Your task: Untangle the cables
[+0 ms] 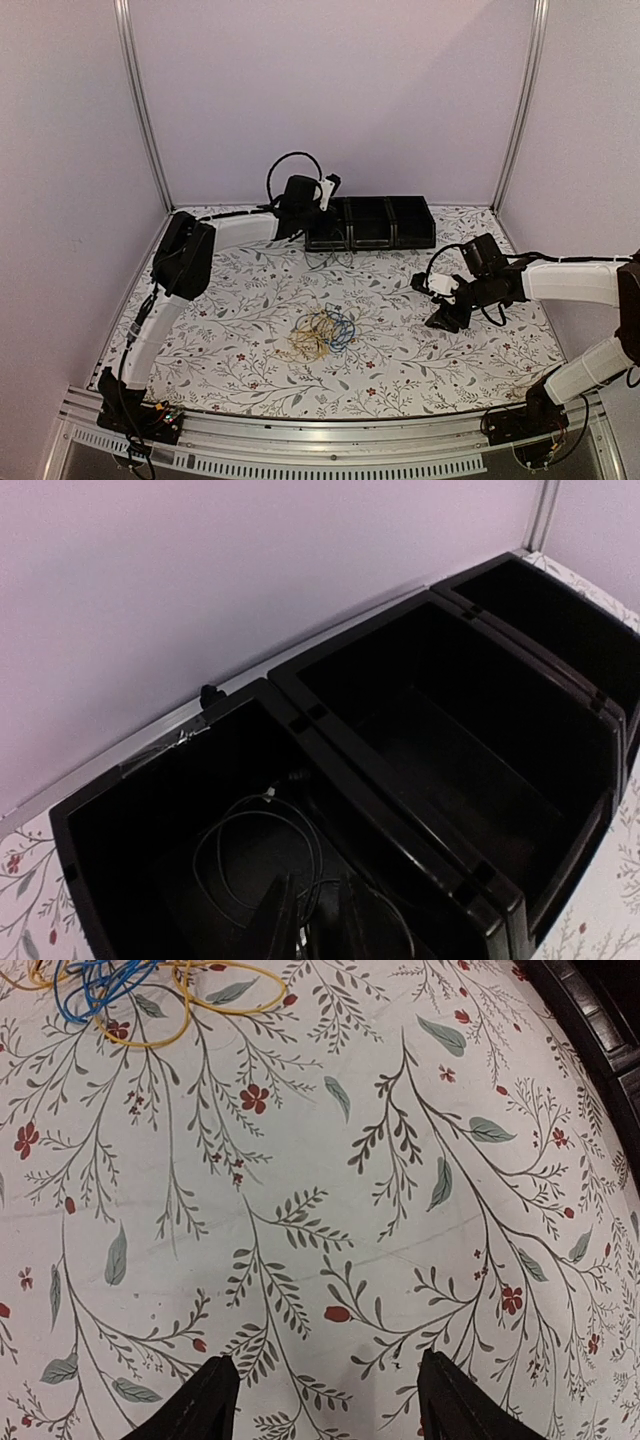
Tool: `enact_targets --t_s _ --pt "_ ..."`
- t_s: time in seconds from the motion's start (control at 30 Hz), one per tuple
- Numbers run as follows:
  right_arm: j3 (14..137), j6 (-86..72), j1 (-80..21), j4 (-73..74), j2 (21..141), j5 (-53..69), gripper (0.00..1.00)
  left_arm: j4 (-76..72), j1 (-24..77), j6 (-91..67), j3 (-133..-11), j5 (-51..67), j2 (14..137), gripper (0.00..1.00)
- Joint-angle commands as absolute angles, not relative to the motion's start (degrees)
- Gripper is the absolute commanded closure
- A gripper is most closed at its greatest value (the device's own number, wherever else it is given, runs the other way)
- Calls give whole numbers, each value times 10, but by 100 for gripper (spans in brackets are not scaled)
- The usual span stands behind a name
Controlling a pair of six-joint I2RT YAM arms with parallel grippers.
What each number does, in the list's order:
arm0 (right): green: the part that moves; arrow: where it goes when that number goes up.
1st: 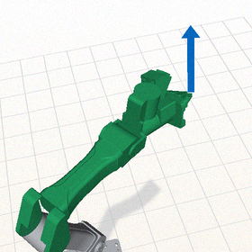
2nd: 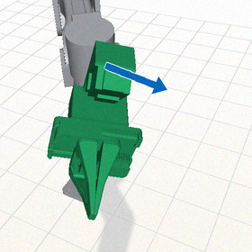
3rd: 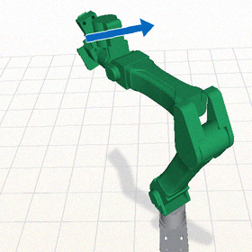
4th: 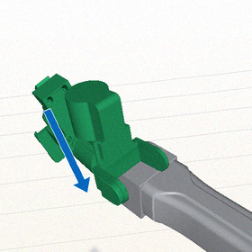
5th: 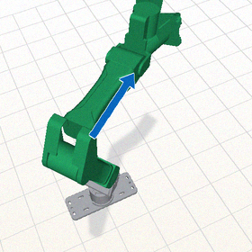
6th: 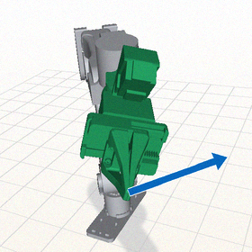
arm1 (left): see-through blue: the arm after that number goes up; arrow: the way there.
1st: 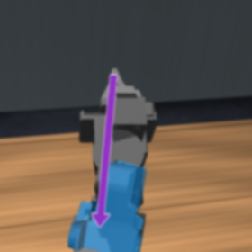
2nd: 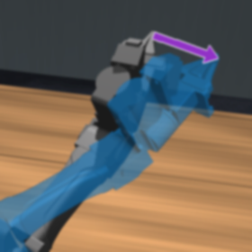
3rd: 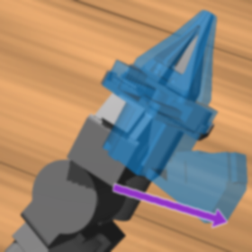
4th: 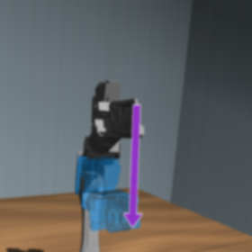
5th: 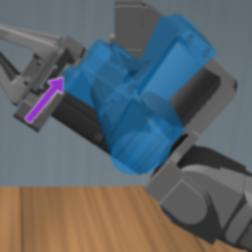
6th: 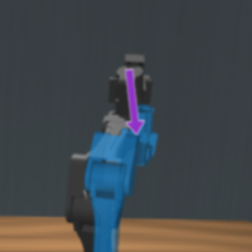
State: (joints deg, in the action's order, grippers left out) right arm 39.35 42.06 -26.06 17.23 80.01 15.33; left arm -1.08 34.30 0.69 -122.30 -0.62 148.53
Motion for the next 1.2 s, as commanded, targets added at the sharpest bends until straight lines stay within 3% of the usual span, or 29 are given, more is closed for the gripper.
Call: enact_targets --t_s 0.0,0.07,0.2,0.33,0.53,0.77,1.17 --pt "404 423 -265 183 800 151 34 48 335 -24 -1238 9 1443 74" --pt "404 423 -265 183 799 152 34 48 335 -34 -1233 5 1427 61" --pt "405 423 -265 185 802 152 34 36 334 -46 -1212 2 1387 48" --pt "406 424 -265 187 805 152 34 36 335 -60 -1182 -12 1341 43" --pt "405 425 -267 188 805 151 34 17 354 -86 -1042 31 1239 44" --pt "408 427 -272 192 811 150 35 56 377 -132 -902 2 1183 45" --pt "407 428 -283 194 823 140 35 49 382 -200 -902 14 1264 49"
